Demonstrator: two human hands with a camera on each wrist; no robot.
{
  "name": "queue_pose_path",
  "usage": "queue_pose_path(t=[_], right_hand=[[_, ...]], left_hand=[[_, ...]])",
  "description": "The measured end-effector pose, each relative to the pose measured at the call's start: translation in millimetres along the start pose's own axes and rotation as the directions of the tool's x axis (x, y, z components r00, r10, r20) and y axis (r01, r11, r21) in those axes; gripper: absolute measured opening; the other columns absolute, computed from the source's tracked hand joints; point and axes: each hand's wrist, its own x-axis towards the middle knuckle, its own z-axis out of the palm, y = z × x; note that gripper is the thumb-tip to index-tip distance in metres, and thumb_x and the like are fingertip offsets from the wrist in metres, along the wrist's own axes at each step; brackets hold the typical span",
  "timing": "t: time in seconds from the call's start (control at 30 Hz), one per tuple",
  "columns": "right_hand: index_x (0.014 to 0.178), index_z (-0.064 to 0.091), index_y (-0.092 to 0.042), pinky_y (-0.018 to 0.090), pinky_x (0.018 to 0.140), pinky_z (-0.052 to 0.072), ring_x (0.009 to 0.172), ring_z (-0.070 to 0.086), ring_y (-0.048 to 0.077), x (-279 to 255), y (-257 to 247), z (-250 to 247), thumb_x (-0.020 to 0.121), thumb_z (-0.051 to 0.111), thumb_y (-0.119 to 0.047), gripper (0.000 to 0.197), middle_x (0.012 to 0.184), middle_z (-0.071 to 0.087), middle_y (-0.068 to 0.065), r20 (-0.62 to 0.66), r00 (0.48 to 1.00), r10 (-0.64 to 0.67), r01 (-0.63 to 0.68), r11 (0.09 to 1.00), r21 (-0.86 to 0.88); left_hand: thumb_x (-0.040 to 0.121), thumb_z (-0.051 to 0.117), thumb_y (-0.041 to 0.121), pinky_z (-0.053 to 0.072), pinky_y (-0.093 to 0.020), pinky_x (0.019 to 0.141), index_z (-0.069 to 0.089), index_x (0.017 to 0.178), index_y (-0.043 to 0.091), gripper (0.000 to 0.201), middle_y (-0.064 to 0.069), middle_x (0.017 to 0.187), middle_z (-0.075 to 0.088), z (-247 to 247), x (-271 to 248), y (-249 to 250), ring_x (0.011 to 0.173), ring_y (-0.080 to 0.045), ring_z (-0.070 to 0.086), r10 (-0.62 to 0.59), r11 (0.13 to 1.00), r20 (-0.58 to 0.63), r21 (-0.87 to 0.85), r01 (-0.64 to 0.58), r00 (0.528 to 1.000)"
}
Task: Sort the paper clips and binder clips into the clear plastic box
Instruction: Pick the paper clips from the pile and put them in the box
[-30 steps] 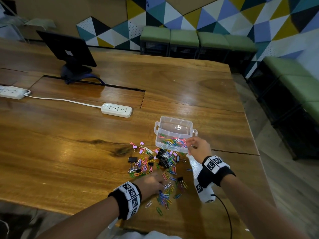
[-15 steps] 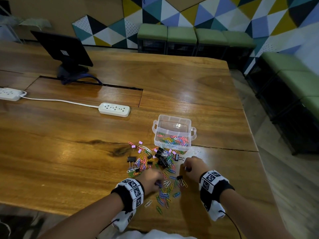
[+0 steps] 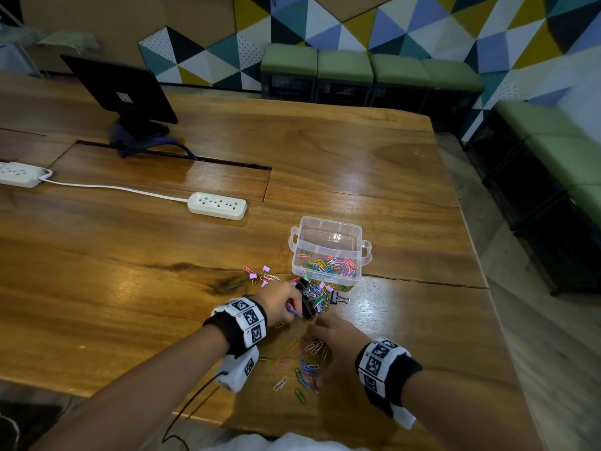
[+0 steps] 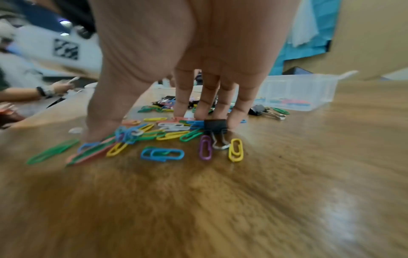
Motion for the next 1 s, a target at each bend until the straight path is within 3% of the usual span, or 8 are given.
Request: queue_pose_path(t=[0.1,0.23,0.33,0.4,0.6,0.73,0.9,1.0], right_hand=[[0.13,0.04,-0.026,0.041,0.106,0.031,0.119,0.036,0.023,-4,-4,9,0.059,0.073,-0.061,0.085,0.129,0.04,0.002,0.03,0.995,-0.098,0.103,0.969,-0.226],[0.132,0.04,-0.024,0.041,0.102,0.038,0.118,0.04,0.026,-10,-10,16,0.07,0.063,-0.061,0.076,0.131,0.042,0.006,0.06,0.982,-0.178,0.188,0.943,-0.274],[0.116,0.056,-0.033,0.029,0.08,0.055,0.103,0.058,0.016,-17,-6,24,0.077,0.043,-0.055,0.047,0.118,0.059,-0.002,0.017,0.981,-0.192,0.187,0.928,-0.321],[0.106,0.061,-0.038,0.024,0.07,0.057,0.099,0.062,0.011,-21,-3,32,0.081,0.035,-0.046,0.037,0.113,0.063,-0.007,-0.05,0.965,-0.256,0.229,0.924,-0.305],[0.094,0.067,-0.034,0.018,0.067,0.055,0.094,0.062,0.008,-25,5,37,0.085,0.042,-0.031,0.026,0.106,0.066,-0.01,-0.117,0.911,-0.396,0.357,0.898,-0.257],[0.09,0.069,-0.036,0.013,0.067,0.052,0.086,0.061,0.003,-25,4,33,0.081,0.05,-0.031,0.022,0.097,0.067,-0.015,-0.096,0.923,-0.372,0.334,0.901,-0.278],[0.067,0.072,-0.03,0.015,0.055,0.052,0.069,0.061,0.005,-15,-2,30,0.056,0.078,-0.028,0.013,0.072,0.063,-0.014,-0.089,0.95,-0.299,0.267,0.927,-0.265],[0.088,0.073,-0.016,0.029,0.07,0.054,0.092,0.057,0.021,-11,-10,18,0.069,0.066,-0.013,0.02,0.091,0.062,0.003,-0.043,0.983,-0.177,0.166,0.968,-0.187]], left_hand=[[0.079,0.064,-0.001,0.047,-0.021,0.074,0.072,0.094,0.006,0.018,-0.01,0.105,0.068,-15,9,3,0.088,-0.02,0.062,0.0,0.999,-0.078,-0.034,-0.003,0.997],[0.081,0.067,0.001,0.054,-0.031,0.086,0.072,0.094,0.005,0.014,-0.009,0.104,0.068,-30,26,11,0.094,-0.022,0.065,0.016,0.998,-0.158,-0.05,-0.024,0.987],[0.083,0.067,0.005,0.054,-0.027,0.084,0.072,0.094,0.007,0.012,-0.008,0.103,0.068,-36,40,15,0.09,-0.018,0.063,0.006,0.999,-0.212,-0.051,-0.017,0.977],[0.085,0.065,0.005,0.053,-0.028,0.085,0.072,0.095,0.007,0.012,-0.009,0.104,0.067,-38,50,17,0.092,-0.018,0.063,-0.018,0.998,-0.245,-0.069,0.002,0.969],[0.087,0.064,0.005,0.052,-0.035,0.094,0.071,0.1,0.009,0.016,-0.008,0.109,0.069,-37,74,18,0.103,-0.022,0.064,-0.098,0.993,-0.214,-0.084,0.082,0.972],[0.09,0.058,0.002,0.05,-0.034,0.098,0.067,0.114,0.008,0.027,-0.01,0.118,0.067,-35,82,16,0.11,-0.023,0.062,-0.177,0.976,-0.233,-0.164,0.141,0.956],[0.094,0.043,-0.005,0.049,-0.025,0.082,0.059,0.126,0.011,0.039,-0.008,0.131,0.06,-34,79,13,0.107,-0.022,0.063,-0.171,0.965,-0.233,-0.234,0.115,0.957],[0.093,0.044,-0.005,0.048,-0.024,0.086,0.062,0.121,0.013,0.038,-0.007,0.127,0.061,-34,74,9,0.105,-0.018,0.061,-0.135,0.967,-0.282,-0.245,0.065,0.95]])
